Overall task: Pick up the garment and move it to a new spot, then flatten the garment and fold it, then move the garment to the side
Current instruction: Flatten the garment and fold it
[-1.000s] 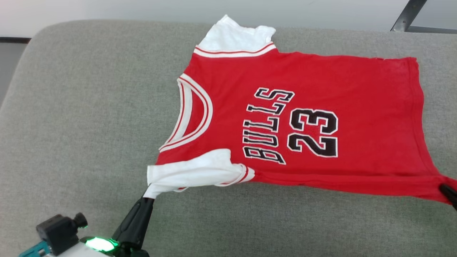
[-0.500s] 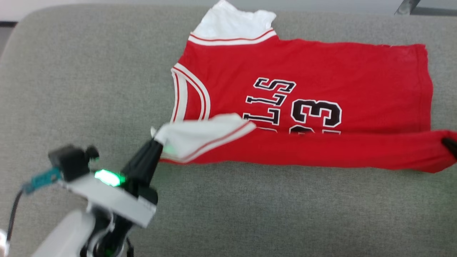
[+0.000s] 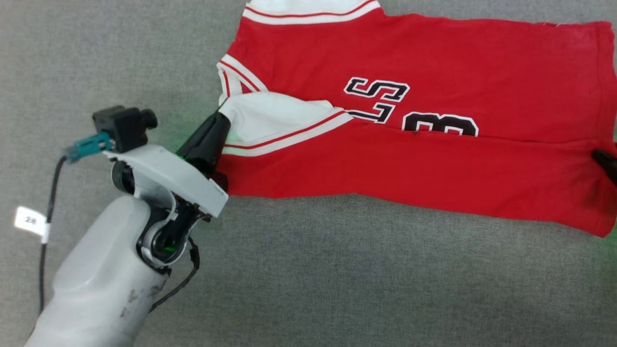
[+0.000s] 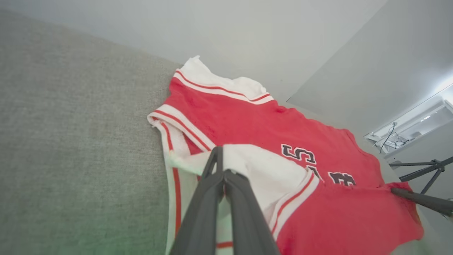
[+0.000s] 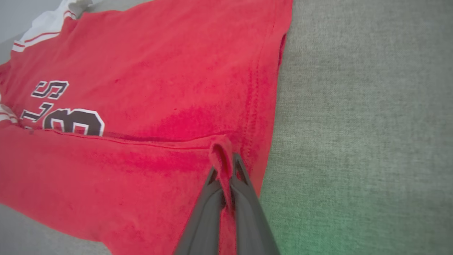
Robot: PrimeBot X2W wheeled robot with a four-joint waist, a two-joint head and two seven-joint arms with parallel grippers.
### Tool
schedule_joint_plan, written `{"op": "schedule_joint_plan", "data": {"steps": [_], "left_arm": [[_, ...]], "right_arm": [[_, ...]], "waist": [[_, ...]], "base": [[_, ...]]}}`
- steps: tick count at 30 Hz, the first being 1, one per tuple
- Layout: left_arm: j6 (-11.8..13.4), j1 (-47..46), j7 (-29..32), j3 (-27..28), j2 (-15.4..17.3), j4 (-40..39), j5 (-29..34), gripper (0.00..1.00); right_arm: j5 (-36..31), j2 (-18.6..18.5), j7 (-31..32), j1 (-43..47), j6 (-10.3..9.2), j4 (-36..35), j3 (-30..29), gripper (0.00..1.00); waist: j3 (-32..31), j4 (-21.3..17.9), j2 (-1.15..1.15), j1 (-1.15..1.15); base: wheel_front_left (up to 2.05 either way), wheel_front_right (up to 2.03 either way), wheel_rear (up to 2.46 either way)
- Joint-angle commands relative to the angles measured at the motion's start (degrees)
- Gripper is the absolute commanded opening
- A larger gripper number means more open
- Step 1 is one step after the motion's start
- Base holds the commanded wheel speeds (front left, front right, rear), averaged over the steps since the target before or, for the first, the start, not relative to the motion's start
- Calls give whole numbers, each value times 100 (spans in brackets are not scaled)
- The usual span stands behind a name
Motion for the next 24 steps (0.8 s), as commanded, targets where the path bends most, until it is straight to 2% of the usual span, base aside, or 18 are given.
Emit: {"op": "schedule_joint_plan", "data": {"steps": [1, 6, 7, 8, 9, 10, 11, 15, 17, 21, 24], "left_arm": [[-29, -110, -51, -83, -29, 228, 103, 0], [-59, -243, -152, -347, -87, 818, 165, 0], [-61, -245, -162, -408, -93, 899, 182, 22], [-61, -245, -162, -408, -93, 899, 182, 22], [-64, -266, -188, -473, -77, 964, 222, 64], [-65, -290, -211, -539, -68, 989, 227, 100], [-66, -326, -237, -600, -33, 1004, 252, 100], [-69, -432, -144, -846, 226, 919, 367, 100], [-68, -503, -14, -1018, 481, 816, 540, 100], [-65, -687, 560, -1262, 964, 453, 787, 100], [-40, -790, 1281, -1432, 1269, 140, 767, 100]], "right_arm": [[-52, 8, -82, -50, -4, 80, 46, 0], [-80, -11, -333, -194, -4, 344, 234, 0], [-106, -23, -396, -214, -4, 385, 275, 13], [-106, -23, -396, -214, -4, 385, 275, 13], [-141, -50, -479, -233, -4, 407, 304, 43], [-178, -78, -575, -246, -4, 426, 317, 95], [-211, -97, -675, -248, -4, 445, 340, 100], [-337, -170, -1072, -141, -4, 424, 427, 100], [-378, -135, -1247, -77, -4, 371, 454, 100], [-403, -100, -1550, 4, -4, 213, 387, 100], [-412, -50, -1716, 46, -4, 133, 353, 100]], "waist": [[62, -13, 0, 0], [16, -16, 0, 0], [-26, -3, 0, 0], [-26, -3, 0, 0], [-72, 12, 0, 0], [-129, 32, 0, 0], [-192, 52, 0, 0], [-492, 125, 0, 0], [-695, 133, 0, 0], [-997, 141, 0, 0], [-1177, 150, 0, 0]], "base": [[0, 0, 0], [0, 0, 0], [0, 0, 0], [0, 0, 0], [0, 0, 0], [0, 0, 0], [0, 0, 0], [0, 0, 0], [0, 0, 0], [0, 0, 0], [0, 0, 0]]}}
